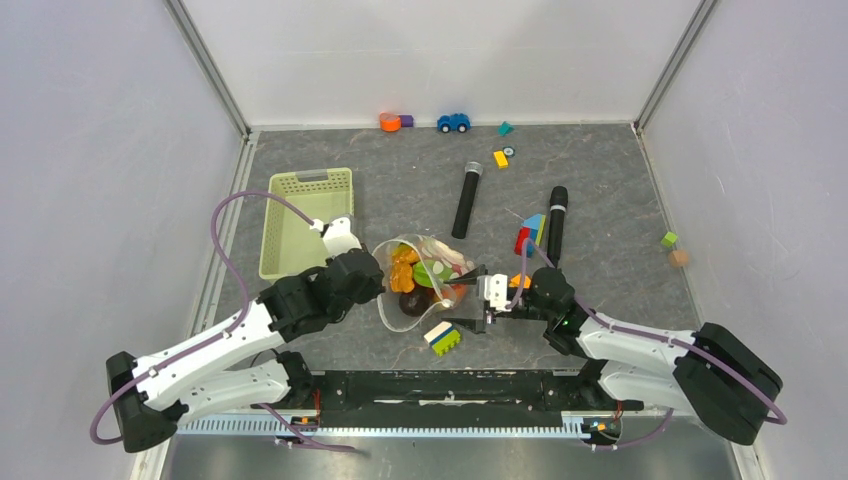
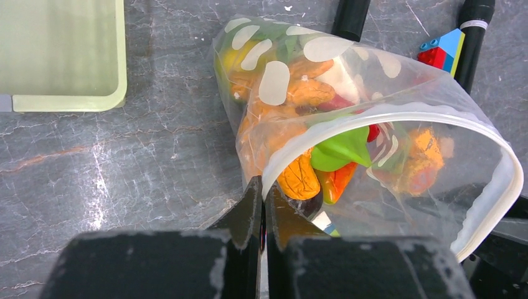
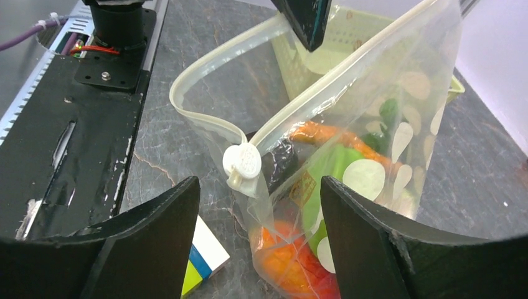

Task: Place the food in the zip-top bag and seal the zipper
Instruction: Adjust the zipper food storage bag at the center of the board.

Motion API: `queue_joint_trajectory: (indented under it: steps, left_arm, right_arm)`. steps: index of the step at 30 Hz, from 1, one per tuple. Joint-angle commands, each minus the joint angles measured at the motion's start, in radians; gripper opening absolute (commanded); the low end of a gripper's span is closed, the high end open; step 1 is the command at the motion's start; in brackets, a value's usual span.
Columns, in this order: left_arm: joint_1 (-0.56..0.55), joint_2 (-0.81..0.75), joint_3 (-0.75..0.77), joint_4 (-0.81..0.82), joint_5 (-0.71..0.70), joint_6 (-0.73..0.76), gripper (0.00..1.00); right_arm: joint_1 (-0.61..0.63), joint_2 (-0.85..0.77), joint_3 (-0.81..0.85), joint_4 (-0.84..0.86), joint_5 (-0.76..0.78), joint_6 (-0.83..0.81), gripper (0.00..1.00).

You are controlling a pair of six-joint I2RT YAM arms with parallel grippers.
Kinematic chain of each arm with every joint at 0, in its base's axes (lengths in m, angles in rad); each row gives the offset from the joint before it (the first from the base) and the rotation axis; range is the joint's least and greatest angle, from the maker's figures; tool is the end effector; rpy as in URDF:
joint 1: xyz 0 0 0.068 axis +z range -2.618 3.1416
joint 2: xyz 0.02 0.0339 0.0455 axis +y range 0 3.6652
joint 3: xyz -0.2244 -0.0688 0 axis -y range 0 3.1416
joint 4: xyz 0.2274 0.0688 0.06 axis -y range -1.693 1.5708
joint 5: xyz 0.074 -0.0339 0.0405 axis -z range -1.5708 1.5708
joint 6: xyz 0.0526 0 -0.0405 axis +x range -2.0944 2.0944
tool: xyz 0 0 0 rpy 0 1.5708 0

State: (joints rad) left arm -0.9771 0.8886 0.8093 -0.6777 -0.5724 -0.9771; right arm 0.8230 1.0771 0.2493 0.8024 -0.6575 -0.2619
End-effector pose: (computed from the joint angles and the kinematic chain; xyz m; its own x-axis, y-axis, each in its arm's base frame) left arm 0.1332 -0.1464 0.2483 -0.6099 -0.3418 -0.7150 -0.0519 0.9175 -0.3944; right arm 0.1310 0.1885 0.1813 0.2411 -0.0414 -0.9696 -0.9663 0.0824 -0.2438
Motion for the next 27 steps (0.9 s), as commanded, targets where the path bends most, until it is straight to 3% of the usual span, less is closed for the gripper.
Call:
queue_joint_trajectory:
  steps: [1,5,16,18,22,23,27]
  left_arm:
    - [0.000,-0.017,0.025,0.035,-0.009,-0.040,0.02]
    - [-0.001,-0.018,0.022,0.035,-0.007,-0.040,0.02]
    - [0.000,-0.059,0.025,0.010,-0.017,-0.025,0.03]
    - [0.000,-0.089,0.032,0.004,-0.017,0.006,0.18]
    - [0.000,-0.153,0.062,0.023,0.025,0.141,0.91]
    - [-0.001,-0.167,0.075,0.035,0.040,0.180,0.99]
    - [0.000,-0.185,0.139,0.122,0.166,0.363,1.00]
  right_arm:
    - [0.010,0.034,0.015,0.048,0.049,0.001,0.76]
    - [0.010,0.048,0.014,0.057,0.060,-0.005,0.68]
    - [0.010,-0.011,-0.033,0.161,0.114,0.044,0.01]
    - [0.010,-0.042,-0.037,0.153,0.151,0.059,0.00]
    - [0.009,-0.113,0.004,0.060,0.247,0.134,0.00]
    - [0.010,-0.127,0.018,0.029,0.282,0.156,0.00]
    - [0.008,-0.167,0.082,-0.087,0.375,0.193,0.00]
